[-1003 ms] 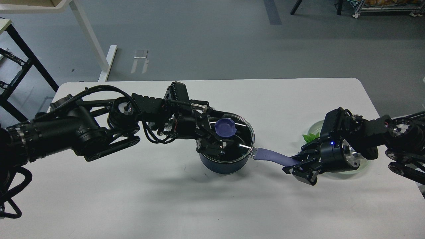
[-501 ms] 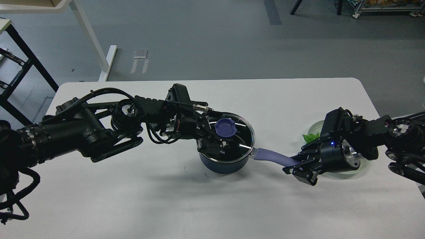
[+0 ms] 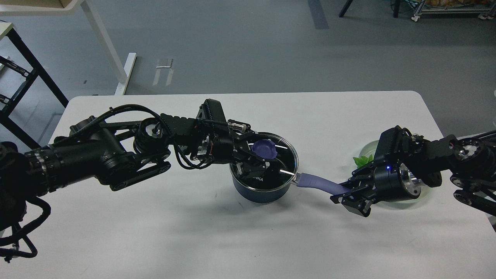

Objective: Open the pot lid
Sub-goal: 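Lift the glass lid off the pot and carry it aside with left gripper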

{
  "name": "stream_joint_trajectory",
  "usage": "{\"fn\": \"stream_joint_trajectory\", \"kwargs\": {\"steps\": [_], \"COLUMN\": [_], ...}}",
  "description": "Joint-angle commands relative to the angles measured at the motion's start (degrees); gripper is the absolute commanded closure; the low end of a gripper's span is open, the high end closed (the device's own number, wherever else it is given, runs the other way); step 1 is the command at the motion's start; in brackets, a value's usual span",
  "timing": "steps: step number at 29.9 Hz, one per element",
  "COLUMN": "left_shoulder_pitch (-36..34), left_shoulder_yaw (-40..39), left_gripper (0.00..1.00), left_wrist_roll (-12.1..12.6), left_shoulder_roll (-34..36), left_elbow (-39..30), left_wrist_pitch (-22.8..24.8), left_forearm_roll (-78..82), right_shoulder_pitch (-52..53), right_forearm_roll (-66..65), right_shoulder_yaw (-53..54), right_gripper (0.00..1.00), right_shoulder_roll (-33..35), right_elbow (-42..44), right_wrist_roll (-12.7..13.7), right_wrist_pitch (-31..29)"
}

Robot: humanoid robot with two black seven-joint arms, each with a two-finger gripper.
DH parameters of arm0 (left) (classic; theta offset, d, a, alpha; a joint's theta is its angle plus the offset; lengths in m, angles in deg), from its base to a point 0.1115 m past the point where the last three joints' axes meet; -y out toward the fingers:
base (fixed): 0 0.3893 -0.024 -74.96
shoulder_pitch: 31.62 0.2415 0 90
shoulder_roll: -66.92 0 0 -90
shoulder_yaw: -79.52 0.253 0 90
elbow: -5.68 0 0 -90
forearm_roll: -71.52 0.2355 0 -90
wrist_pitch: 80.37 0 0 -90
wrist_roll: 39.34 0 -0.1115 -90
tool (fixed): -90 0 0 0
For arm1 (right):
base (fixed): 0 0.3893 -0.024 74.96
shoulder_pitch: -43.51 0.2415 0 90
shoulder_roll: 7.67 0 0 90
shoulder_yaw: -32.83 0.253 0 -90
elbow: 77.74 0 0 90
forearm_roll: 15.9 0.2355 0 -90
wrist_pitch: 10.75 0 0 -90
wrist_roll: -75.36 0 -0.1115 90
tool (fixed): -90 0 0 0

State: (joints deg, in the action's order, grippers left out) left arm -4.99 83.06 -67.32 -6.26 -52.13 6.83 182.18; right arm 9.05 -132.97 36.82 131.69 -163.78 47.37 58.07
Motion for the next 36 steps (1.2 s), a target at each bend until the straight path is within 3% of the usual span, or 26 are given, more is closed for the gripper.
{"fn": "stream_joint_trajectory", "kwargs": {"steps": [1, 8, 19, 30, 36], "left_shoulder_pitch": [-0.44, -2.55, -0.97, 10.36, 15.37], "left_shoulder_yaw": [-0.11, -0.2, 0.33, 3.67, 3.58], "left_gripper": [0.5, 0.5, 0.49, 0.48, 0.47], "left_wrist_roll": [-0.02, -0.02, -0.02, -0.02, -0.02], "left_shoulder_roll": [0.41, 4.79, 25.96, 39.34, 41.89], "left_elbow": [-0.55, -3.71, -9.78, -9.17, -8.73], "left_wrist_pitch": [-0.01, -0.01, -4.14, -16.7, -18.47], "left_forearm_roll": [-0.1, -3.08, -3.35, -4.41, -5.72], "right_shoulder_pitch": [-0.17, -0.26, -0.26, -0.26, -0.26], "right_forearm_roll": [0.0, 0.0, 0.0, 0.0, 0.0], "right_shoulder_yaw": [0.05, 0.05, 0.05, 0.05, 0.05], "right_gripper": [0.66, 0.66, 0.66, 0.66, 0.66], "right_shoulder_roll": [-0.06, 0.03, 0.03, 0.03, -0.06], "right_elbow": [0.0, 0.0, 0.0, 0.0, 0.0], "right_wrist_roll": [-0.01, -0.01, -0.01, -0.01, -0.01], "right_wrist_pitch": [0.0, 0.0, 0.0, 0.0, 0.0]}}
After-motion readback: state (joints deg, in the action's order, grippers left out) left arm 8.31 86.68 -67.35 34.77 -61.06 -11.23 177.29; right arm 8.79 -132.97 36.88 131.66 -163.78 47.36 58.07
